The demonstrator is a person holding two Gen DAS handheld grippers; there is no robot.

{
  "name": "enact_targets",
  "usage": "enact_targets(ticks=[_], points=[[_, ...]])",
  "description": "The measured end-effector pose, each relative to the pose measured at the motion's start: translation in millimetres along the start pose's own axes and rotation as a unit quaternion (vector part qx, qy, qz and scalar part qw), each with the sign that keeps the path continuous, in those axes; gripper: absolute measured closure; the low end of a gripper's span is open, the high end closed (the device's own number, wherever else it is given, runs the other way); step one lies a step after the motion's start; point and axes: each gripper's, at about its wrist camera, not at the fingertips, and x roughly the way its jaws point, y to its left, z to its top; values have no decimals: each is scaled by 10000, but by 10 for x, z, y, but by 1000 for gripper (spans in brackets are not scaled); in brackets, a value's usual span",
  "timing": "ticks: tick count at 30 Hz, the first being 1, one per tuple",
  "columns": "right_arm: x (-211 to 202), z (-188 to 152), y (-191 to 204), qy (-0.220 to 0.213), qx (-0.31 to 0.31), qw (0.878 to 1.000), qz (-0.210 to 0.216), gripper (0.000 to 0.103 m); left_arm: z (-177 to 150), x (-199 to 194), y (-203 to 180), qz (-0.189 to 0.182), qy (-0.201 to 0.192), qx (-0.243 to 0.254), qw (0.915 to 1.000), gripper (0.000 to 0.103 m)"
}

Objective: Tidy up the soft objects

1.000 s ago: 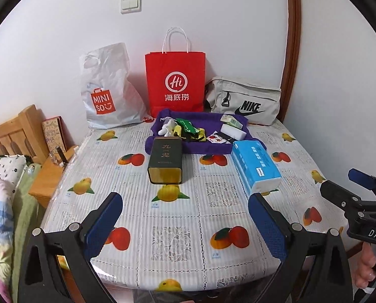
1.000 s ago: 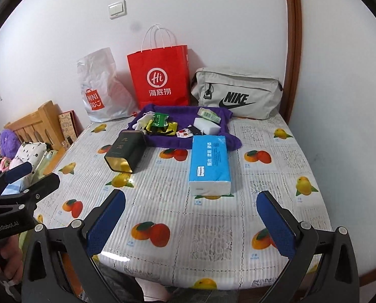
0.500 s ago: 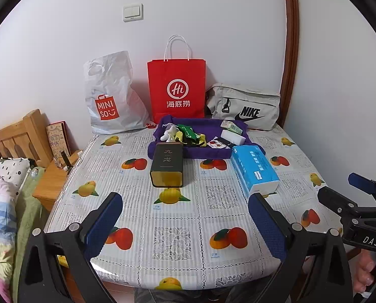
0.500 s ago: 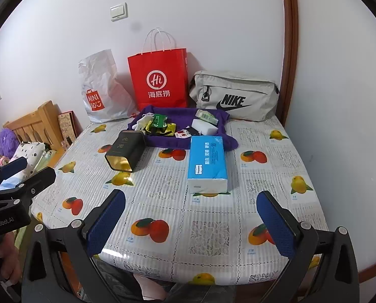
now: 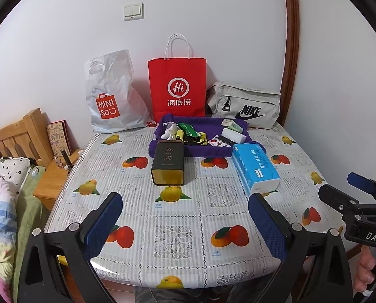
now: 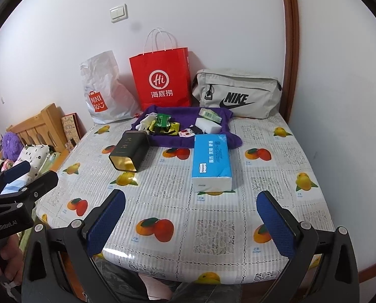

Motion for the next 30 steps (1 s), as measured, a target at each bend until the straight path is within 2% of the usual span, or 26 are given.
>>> enact_targets(ticks=[30], points=[[-16,-31,-14,15,20,10000,29,1,-18,-14,-9,-10,12,20,10000,2]])
